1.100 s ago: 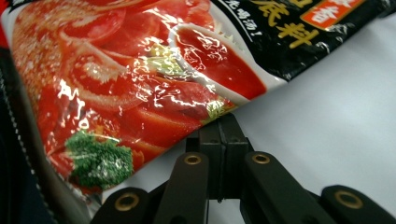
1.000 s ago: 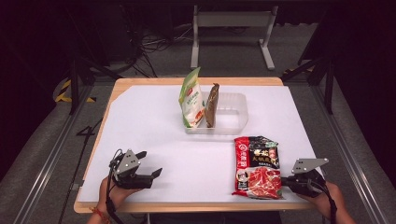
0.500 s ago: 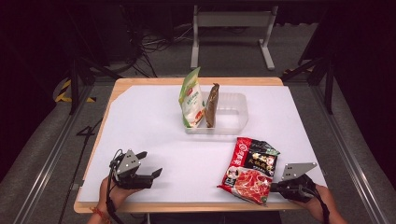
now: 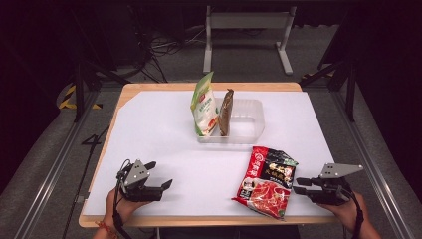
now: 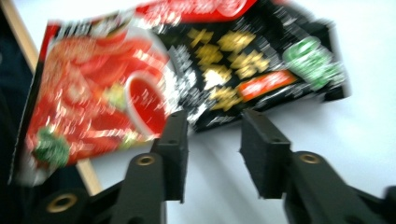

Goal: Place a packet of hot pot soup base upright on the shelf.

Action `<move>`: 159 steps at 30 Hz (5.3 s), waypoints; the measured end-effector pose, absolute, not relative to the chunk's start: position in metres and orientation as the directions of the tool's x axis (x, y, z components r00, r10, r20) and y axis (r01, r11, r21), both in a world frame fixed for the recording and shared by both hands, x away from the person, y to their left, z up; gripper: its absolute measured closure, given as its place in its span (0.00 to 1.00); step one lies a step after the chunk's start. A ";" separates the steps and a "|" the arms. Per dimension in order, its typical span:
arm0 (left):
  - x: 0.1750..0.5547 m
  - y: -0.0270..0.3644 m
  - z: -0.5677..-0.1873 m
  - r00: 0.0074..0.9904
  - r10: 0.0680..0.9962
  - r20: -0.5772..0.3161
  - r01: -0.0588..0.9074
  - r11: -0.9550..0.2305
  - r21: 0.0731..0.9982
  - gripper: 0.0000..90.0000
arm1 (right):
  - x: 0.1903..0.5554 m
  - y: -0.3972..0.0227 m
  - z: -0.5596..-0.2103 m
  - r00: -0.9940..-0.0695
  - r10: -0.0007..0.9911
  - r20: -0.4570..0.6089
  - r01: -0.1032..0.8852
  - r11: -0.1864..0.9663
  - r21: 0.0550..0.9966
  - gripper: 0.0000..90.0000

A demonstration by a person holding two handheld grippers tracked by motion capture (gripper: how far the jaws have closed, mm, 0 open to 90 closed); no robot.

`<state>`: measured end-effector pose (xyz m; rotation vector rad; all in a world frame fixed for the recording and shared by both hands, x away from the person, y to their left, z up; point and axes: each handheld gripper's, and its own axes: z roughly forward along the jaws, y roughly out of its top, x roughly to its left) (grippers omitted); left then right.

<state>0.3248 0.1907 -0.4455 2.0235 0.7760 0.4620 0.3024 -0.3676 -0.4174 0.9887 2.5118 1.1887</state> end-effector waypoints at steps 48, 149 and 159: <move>0.324 0.173 -0.452 0.781 0.615 0.111 0.286 -0.509 0.812 0.19 | 0.404 -0.344 -0.441 -0.510 0.727 0.460 0.760 0.131 0.636 0.55; 0.321 0.190 -0.447 0.736 0.668 0.111 0.288 -0.457 0.841 0.18 | 0.360 -0.306 -0.275 -0.714 0.700 0.034 0.138 0.093 0.986 0.99; 0.321 0.190 -0.447 0.736 0.668 0.111 0.285 -0.454 0.844 0.18 | 0.369 -0.294 -0.261 -0.691 0.723 0.009 0.119 0.102 0.988 0.99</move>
